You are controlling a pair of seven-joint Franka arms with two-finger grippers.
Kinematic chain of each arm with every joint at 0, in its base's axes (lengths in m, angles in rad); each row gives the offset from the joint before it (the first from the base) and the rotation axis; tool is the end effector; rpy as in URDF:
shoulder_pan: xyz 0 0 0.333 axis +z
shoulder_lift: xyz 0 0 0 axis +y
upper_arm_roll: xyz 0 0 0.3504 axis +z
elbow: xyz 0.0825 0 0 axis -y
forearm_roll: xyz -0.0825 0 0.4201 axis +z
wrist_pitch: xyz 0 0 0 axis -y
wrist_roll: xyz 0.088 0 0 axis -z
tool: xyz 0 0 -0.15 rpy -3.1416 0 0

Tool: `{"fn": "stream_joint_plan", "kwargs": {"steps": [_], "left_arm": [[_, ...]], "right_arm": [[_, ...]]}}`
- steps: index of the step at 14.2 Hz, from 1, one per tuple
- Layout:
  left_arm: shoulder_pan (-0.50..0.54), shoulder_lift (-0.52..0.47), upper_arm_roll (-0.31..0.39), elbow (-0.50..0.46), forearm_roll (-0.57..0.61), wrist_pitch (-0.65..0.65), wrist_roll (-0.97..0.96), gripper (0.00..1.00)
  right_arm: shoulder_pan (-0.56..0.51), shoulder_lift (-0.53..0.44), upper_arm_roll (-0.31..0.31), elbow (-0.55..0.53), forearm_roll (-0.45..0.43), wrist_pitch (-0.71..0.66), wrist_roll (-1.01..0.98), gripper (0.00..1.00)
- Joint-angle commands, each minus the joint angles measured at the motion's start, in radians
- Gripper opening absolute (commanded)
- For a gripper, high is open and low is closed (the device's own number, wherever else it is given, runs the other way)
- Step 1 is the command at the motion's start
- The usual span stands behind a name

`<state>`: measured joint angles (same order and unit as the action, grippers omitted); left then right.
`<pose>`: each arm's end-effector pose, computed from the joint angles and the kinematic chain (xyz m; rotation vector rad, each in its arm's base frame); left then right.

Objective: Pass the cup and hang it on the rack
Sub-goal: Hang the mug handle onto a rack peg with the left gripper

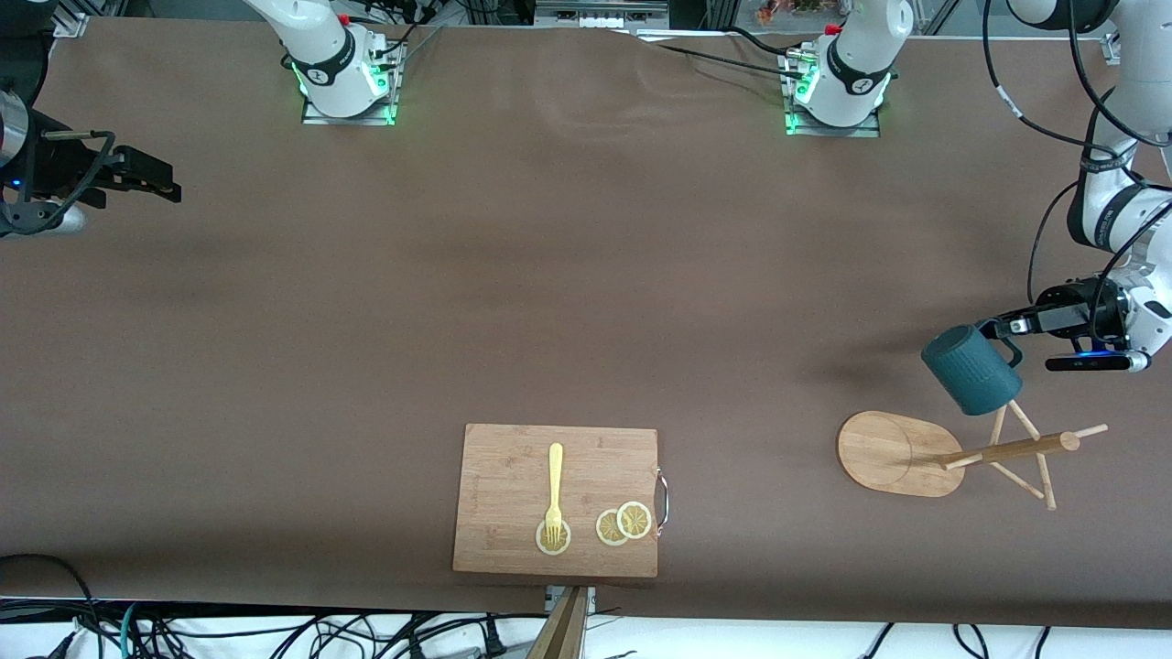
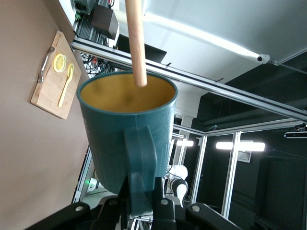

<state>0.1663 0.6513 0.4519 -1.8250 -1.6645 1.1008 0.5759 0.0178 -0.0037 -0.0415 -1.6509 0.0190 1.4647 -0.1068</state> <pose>0.6187 0.1783 0.2700 1.3660 0.3983 0.0199 0.5656 -0.0104 0.5704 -3.0952 -0.1291 0.2809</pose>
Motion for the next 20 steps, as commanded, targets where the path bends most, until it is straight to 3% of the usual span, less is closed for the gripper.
{"fn": "stream_joint_plan", "kwargs": {"steps": [1,9,15,20], "left_arm": [[0.027,0.033,-0.01,0.044,-0.04,-0.03,-0.021,0.0],[0.064,0.114,-0.061,0.073,-0.156,-0.039,-0.019,0.0],[0.093,0.182,-0.065,0.15,-0.192,-0.056,-0.021,0.0],[0.133,0.217,-0.108,0.179,-0.198,-0.062,-0.021,0.0]], "right_arm": [[-0.001,-0.007,-0.008,-0.01,0.027,-0.007,-0.016,1.0],[-0.003,-0.004,-0.008,-0.01,0.029,-0.007,-0.014,1.0],[-0.003,-0.004,-0.009,-0.01,0.029,-0.007,-0.016,1.0],[-0.003,-0.004,-0.009,-0.01,0.029,-0.007,-0.016,1.0]]}}
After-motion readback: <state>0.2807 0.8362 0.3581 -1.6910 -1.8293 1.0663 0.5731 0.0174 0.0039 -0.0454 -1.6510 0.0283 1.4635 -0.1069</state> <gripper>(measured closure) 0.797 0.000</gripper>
